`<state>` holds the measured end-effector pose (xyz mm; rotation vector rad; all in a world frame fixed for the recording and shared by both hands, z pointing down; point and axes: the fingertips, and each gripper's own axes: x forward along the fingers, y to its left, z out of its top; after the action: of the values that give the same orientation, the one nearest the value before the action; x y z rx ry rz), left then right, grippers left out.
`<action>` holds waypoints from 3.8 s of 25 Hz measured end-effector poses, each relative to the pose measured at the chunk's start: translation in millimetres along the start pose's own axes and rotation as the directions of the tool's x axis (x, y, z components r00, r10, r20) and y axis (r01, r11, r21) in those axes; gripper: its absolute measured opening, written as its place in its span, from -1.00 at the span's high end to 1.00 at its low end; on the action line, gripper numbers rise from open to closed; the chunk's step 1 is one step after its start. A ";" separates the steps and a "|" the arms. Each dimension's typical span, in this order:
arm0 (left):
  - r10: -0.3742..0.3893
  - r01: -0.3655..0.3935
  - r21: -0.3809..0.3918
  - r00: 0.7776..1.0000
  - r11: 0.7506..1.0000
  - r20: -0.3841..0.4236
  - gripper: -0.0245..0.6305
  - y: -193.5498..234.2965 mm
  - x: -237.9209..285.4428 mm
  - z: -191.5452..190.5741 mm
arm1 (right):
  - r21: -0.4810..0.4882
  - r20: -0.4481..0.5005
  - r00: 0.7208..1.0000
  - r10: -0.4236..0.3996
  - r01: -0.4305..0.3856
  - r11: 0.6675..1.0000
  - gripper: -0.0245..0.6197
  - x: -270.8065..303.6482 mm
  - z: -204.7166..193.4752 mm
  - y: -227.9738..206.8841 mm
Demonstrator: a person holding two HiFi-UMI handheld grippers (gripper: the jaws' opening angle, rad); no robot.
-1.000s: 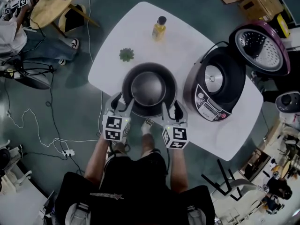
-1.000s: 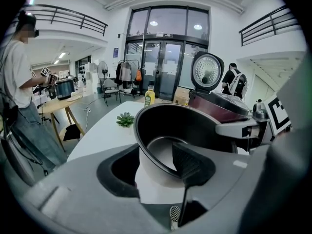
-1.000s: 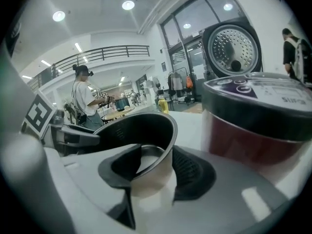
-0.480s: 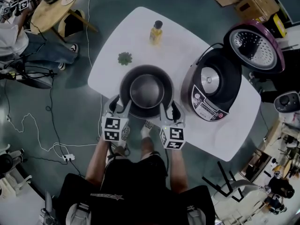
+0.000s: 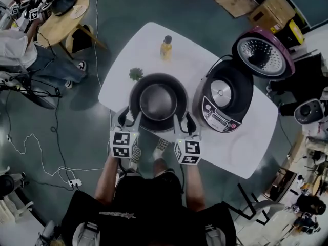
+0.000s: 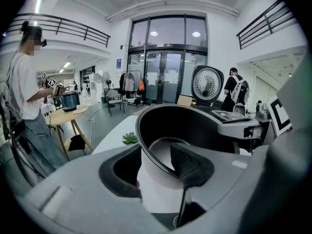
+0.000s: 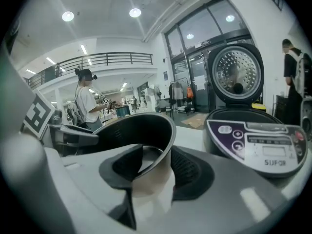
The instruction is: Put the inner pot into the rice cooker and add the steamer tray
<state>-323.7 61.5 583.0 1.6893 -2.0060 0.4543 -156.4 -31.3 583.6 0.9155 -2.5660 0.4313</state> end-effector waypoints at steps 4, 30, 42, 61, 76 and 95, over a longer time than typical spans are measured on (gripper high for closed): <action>0.004 -0.005 0.011 0.999 1.000 0.042 0.34 -4.1 -13.1 23.4 | -0.011 0.043 0.999 -0.007 0.008 1.000 0.36 -13.0 21.9 0.0; -0.140 0.082 0.199 0.943 0.977 0.301 0.37 -110.6 -44.1 167.8 | -0.004 0.326 0.929 -0.174 0.186 0.983 0.39 -126.2 134.0 -78.6; -0.264 0.182 0.262 0.908 0.948 0.326 0.38 -199.5 -20.6 203.4 | 0.041 0.379 0.877 -0.295 0.302 0.952 0.39 -178.9 144.2 -154.7; -0.406 0.324 0.320 0.884 0.890 0.234 0.39 -263.7 64.6 223.3 | 0.136 0.303 0.842 -0.447 0.426 0.894 0.39 -169.9 131.0 -240.3; -0.447 0.410 0.287 0.891 0.866 0.077 0.38 -261.1 140.3 197.0 | 0.184 0.137 0.867 -0.479 0.453 0.872 0.39 -116.2 97.4 -273.3; -0.443 0.454 0.289 0.890 0.843 -0.107 0.36 -270.1 191.9 164.3 | 0.223 -0.067 0.872 -0.485 0.487 0.844 0.39 -85.1 52.1 -299.8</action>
<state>-106.5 -234.6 538.7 2.2451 -1.4899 0.6436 87.5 -228.7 546.4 1.5927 -2.1837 0.5837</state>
